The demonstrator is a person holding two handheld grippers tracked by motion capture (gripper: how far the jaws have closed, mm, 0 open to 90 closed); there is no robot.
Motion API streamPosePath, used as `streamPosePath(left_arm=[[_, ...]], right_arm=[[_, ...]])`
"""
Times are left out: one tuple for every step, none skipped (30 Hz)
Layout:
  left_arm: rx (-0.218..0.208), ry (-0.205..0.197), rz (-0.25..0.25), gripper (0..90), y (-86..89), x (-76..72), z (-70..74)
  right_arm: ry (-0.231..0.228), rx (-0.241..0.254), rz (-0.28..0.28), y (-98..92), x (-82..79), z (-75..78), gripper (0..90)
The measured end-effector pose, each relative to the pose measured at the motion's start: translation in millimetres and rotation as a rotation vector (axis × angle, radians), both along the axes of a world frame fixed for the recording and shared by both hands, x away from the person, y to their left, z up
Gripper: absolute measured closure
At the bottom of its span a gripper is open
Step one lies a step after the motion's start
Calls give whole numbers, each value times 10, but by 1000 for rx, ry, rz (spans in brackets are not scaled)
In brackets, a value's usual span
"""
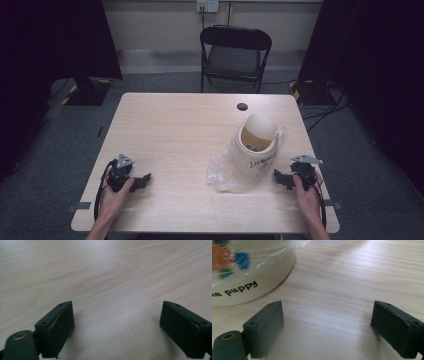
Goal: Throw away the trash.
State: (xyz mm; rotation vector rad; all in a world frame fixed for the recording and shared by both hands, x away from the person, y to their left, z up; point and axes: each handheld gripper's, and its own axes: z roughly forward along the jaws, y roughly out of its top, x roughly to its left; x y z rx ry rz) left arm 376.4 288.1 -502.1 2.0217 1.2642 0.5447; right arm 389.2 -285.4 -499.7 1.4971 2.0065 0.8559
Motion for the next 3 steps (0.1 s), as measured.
streamPosePath(left_arm=[[-3,0,2,103,-3,0,-1],[-2,0,3,100,-3,1,-1],[-2,0,5,97,-3,3,-3]], right_arm=[[0,0,0,0,0,0,102],[0,0,0,0,0,0,101],[0,0,0,0,0,0,102]])
